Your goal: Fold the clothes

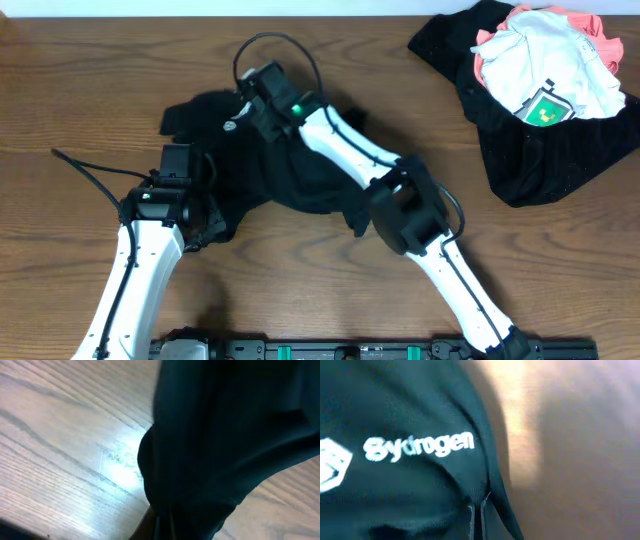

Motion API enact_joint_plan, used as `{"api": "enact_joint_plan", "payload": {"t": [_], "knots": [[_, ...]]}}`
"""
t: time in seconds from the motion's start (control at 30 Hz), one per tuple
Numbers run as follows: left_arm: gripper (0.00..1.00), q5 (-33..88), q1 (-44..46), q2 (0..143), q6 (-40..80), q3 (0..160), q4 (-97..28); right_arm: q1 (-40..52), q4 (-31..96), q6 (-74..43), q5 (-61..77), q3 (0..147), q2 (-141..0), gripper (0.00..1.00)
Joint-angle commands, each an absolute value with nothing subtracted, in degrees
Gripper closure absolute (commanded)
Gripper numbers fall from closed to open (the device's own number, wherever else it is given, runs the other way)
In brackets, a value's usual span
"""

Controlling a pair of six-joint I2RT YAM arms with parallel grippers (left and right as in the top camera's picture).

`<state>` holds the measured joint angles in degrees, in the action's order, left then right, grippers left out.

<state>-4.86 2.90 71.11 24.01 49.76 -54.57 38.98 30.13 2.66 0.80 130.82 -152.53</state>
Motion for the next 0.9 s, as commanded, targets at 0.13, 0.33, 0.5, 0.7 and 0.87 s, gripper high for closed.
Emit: {"api": "enact_joint_plan", "payload": {"t": [0.13, 0.33, 0.5, 0.7, 0.87], "knots": [[0.94, -5.0, 2.9, 71.3, 25.5, 50.1, -59.3, 28.6, 28.1, -2.5, -5.2, 129.3, -156.7, 0.99], [0.94, -5.0, 2.9, 71.3, 25.9, 50.1, -61.0, 25.2, 24.2, -4.3, -1.4, 129.5, -156.7, 0.99], [0.94, -5.0, 2.9, 71.3, 25.8, 50.2, -59.0, 25.2, 23.8, -4.0, -1.1, 133.7, -156.7, 0.99], [0.71, -5.9, 2.9, 71.2, 25.8, 52.1, -58.7, 24.6, 33.0, -4.3, -1.0, 151.0, -156.6, 0.76], [0.51, -7.2, 2.9, 71.2, 25.3, 55.9, -57.1, 24.6, 49.4, -2.9, -1.1, 166.3, -156.6, 0.18]]}}
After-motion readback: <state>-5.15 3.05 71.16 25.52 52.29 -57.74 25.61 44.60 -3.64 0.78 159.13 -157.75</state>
